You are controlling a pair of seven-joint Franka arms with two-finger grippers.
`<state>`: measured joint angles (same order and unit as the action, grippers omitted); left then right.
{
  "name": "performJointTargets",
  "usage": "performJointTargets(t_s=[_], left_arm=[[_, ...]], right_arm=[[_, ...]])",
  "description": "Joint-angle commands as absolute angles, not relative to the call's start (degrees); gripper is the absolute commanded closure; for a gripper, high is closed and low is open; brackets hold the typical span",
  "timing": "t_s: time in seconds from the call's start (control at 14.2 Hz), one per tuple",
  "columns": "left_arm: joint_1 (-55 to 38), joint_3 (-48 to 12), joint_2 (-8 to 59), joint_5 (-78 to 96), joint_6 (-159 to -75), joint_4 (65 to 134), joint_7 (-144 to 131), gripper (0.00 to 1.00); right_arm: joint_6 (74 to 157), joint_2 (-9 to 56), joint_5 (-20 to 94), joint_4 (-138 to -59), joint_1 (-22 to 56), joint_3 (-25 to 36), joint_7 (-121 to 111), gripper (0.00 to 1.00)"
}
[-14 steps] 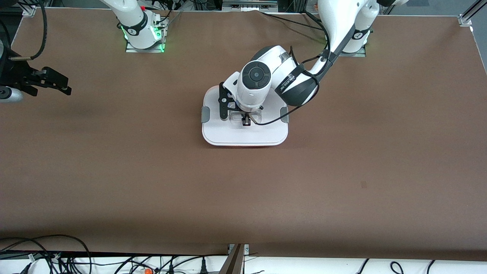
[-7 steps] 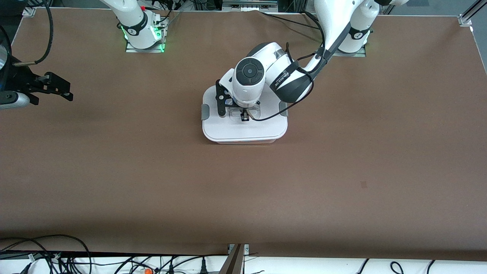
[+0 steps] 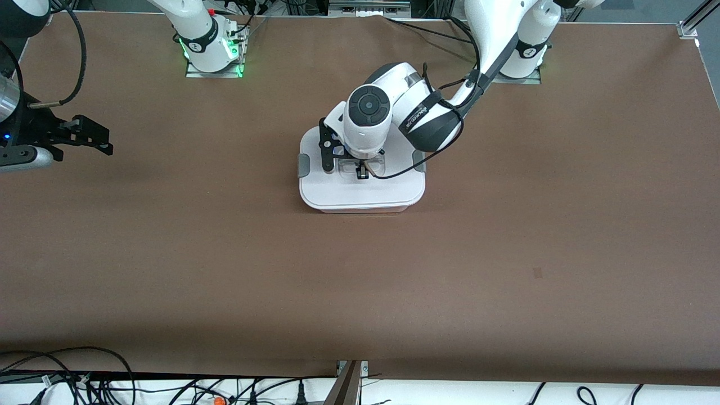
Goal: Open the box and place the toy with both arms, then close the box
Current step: 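Move the right gripper to rest while the left gripper carries the lid back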
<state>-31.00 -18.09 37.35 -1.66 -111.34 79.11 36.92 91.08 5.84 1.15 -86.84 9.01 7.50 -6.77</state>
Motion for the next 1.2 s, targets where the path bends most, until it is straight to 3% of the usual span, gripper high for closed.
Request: performJointTargets(t_s=[0.0, 1.06, 1.13], left_arm=[[-32.2, -18.1, 37.2, -3.9, -110.4, 79.6, 36.4, 1.00], [-32.6, -18.1, 37.4, -6.9, -106.5, 79.5, 40.6, 1.00], [-32.6, -18.1, 37.4, -6.9, -106.5, 79.2, 40.0, 0.74]], right_arm=[[90.5, 6.2, 1.6, -85.5, 9.5, 7.8, -6.9, 0.00], [90.9, 6.1, 1.6, -85.4, 9.6, 7.8, -6.6, 0.00], [90.9, 6.1, 1.5, -85.4, 9.6, 7.8, -6.6, 0.00]])
